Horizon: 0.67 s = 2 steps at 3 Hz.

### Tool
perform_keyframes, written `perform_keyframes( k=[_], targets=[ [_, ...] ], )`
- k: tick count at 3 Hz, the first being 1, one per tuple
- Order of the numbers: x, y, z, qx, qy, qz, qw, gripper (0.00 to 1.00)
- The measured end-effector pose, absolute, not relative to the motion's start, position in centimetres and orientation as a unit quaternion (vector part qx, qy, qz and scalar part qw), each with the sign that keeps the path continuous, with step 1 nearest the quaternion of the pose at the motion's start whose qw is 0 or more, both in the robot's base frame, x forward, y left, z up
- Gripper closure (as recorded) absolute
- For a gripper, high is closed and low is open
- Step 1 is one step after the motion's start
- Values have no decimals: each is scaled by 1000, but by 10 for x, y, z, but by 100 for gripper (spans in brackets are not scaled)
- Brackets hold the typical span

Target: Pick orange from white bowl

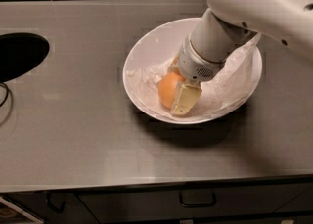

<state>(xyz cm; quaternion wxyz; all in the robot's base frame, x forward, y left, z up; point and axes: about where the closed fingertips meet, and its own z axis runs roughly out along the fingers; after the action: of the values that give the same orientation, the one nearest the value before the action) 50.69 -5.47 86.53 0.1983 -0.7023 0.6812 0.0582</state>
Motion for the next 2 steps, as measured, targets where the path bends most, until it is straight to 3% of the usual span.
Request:
perform_keyframes(
  k=[1, 2],
  targets=[
    [507, -54, 863, -704, 680, 59, 196, 31],
    [507, -53, 862, -705, 680, 60, 194, 53]
  ],
)
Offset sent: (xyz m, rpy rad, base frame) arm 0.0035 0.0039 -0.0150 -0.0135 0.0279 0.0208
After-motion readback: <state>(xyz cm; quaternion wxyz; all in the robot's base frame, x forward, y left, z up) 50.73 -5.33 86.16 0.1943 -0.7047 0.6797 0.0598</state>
